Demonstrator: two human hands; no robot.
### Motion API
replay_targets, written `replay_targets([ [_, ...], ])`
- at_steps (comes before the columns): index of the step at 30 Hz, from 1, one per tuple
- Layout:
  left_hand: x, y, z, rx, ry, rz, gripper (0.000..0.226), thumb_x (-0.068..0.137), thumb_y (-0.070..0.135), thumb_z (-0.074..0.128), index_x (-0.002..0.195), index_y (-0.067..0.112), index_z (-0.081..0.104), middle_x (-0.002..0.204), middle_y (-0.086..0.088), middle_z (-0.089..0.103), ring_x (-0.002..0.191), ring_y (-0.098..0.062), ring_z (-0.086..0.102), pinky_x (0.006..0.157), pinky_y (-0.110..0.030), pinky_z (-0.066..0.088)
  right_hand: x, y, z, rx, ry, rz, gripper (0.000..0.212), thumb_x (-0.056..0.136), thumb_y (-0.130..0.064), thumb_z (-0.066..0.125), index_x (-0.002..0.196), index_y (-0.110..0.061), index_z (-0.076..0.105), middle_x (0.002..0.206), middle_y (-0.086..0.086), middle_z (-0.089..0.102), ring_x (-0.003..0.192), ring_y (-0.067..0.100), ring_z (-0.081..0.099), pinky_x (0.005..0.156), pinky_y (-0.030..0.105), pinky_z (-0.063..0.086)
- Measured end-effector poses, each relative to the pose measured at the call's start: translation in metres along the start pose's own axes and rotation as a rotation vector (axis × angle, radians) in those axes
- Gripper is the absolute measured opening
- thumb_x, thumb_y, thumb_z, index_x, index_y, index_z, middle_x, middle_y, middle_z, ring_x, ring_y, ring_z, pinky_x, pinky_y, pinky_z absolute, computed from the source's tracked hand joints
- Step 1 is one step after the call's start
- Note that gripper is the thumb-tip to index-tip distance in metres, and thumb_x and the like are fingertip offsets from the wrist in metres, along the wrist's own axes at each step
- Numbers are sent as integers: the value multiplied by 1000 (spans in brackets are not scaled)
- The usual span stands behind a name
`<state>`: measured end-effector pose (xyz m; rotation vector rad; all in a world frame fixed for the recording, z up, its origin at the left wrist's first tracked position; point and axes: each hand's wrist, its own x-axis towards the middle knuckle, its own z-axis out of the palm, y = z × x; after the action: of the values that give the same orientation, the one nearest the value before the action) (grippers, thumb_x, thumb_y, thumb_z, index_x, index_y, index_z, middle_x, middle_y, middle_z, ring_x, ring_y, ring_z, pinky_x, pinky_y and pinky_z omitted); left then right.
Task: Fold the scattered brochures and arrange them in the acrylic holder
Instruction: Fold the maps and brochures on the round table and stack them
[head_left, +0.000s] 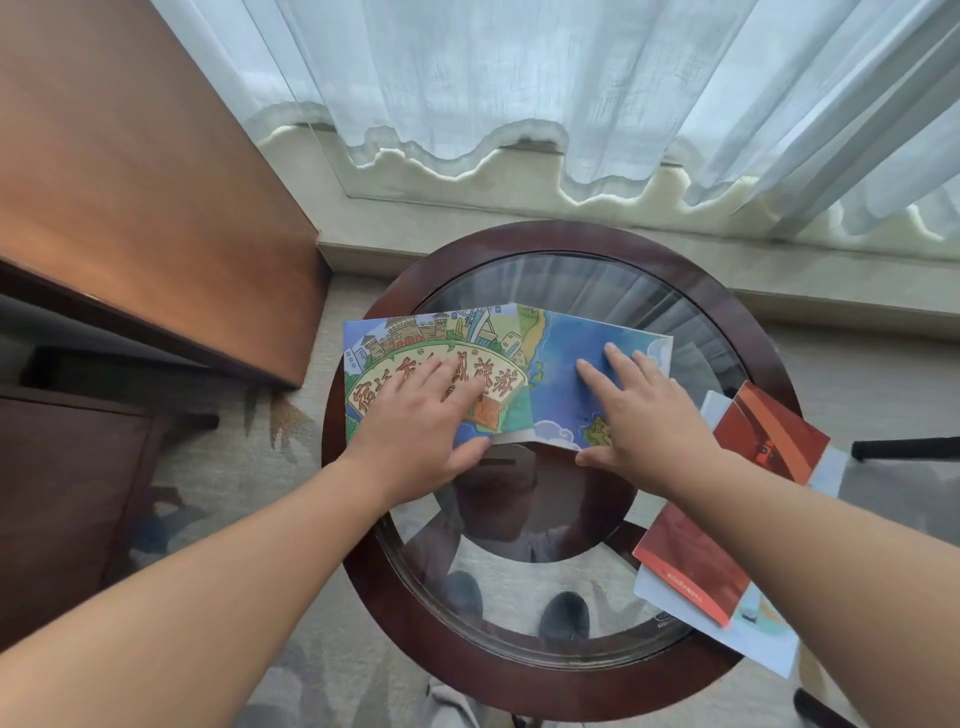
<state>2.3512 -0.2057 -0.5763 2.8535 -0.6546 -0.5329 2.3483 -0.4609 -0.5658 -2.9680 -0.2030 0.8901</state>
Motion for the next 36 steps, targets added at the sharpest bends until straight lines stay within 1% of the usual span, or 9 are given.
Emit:
replay_targets([
  [5,0,12,-6,-63,34,-62,62,91,42,31,145,13,44,152,-14,41,142,-30,35,114,-43,27,10,3,-15,31,46,10,98,71,-72,67,149,-28,27,163,8,11,148,30,14,118,49,20],
  [8,2,19,0,-38,29,-82,58,94,38,40,146,13,41,153,-16,38,143,-32,32,115,-47,25,31,5,-32,77,60,88,110,69,-67,72,153,-22,19,162,9,14,148,30,15,118,49,22],
  [12,4,22,1,-32,19,-105,62,91,41,35,147,13,41,154,-16,37,144,-31,31,115,-48,24,40,-1,-37,-28,30,92,103,62,-64,79,144,-21,32,134,9,40,127,31,41,107,47,35],
  [18,6,21,-1,-67,-3,-116,59,94,39,37,149,16,37,156,-14,34,145,-29,28,117,-46,20,37,-5,-35,-26,34,184,93,58,-64,82,124,-14,40,121,11,42,113,34,45,92,44,41],
  [23,6,20,-3,-92,-18,-129,57,97,41,34,149,17,37,157,-11,33,146,-27,27,117,-43,20,32,1,-30,236,-22,255,70,71,-45,84,114,-10,40,123,12,35,105,39,52,78,42,43],
  [26,7,19,-5,-136,-13,-140,52,101,39,39,148,17,38,157,-9,34,146,-25,26,118,-42,20,27,12,-24,346,28,249,44,85,-31,72,102,-14,35,111,12,51,87,32,52,66,36,37],
  [30,5,20,-10,-215,2,-154,48,103,36,37,147,18,40,157,-6,34,147,-21,25,119,-38,19,14,44,-24,544,162,235,20,92,-18,59,105,-21,44,100,4,56,88,28,54,74,37,43],
  [33,3,21,-14,-297,15,-166,46,104,32,36,147,18,42,156,-5,36,147,-18,25,120,-32,16,1,64,-32,794,203,205,22,93,-9,57,99,-29,50,99,11,64,84,29,60,77,43,53],
  [36,2,21,-17,-333,17,-176,45,105,32,35,147,18,42,156,-3,36,147,-17,25,118,-29,13,-9,72,-42,1009,138,181,30,95,-1,55,91,-31,54,95,17,64,69,29,61,53,32,54],
])
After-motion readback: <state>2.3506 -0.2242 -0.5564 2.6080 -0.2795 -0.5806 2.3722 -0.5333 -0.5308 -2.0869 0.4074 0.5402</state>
